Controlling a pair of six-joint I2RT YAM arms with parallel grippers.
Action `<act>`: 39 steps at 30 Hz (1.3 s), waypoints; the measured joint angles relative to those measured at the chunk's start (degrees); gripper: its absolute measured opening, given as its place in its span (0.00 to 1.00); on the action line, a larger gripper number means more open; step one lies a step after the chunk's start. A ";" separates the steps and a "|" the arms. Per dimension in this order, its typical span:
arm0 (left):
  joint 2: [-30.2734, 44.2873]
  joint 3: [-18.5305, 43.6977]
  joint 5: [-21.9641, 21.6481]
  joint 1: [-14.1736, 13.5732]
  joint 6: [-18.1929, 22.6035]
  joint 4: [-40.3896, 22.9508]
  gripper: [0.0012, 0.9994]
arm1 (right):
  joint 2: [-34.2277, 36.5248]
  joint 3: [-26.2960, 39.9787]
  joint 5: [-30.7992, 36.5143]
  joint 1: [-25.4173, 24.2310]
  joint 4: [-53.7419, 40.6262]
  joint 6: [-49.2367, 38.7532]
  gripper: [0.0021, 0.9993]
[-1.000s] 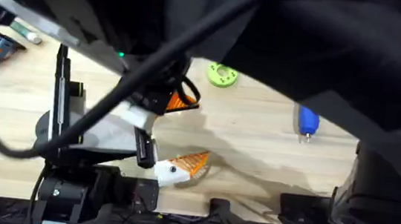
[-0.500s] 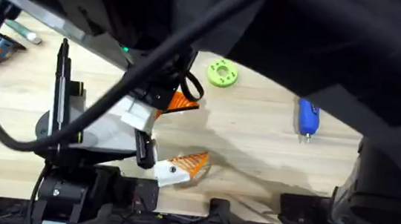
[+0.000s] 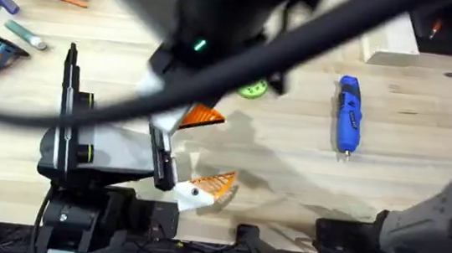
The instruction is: Pick up the gripper from the table and insert it into the empty holder that is missing its gripper. Then pick up a screw, insert it into the mounting hole, and use the screwdriver to tighten it. Finally, clean up the table by picking up the vegetable and placing it into the bucket.
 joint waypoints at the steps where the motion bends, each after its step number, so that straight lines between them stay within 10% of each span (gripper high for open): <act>1: 0.00 0.00 0.00 0.00 0.00 0.00 0.99 | -0.85 0.00 -0.11 -0.82 -0.29 0.30 0.96; 20: 0.00 0.00 0.00 0.00 0.02 0.00 0.99 | -5.04 -2.31 4.50 -12.04 -5.25 14.75 0.96; 29: 0.00 0.00 0.00 0.00 0.02 0.00 0.99 | -12.28 -22.50 4.61 -15.78 5.83 17.87 0.96; 39: 0.00 0.00 0.00 0.00 0.02 0.00 0.99 | -22.11 -41.23 4.64 -38.46 12.90 23.60 0.97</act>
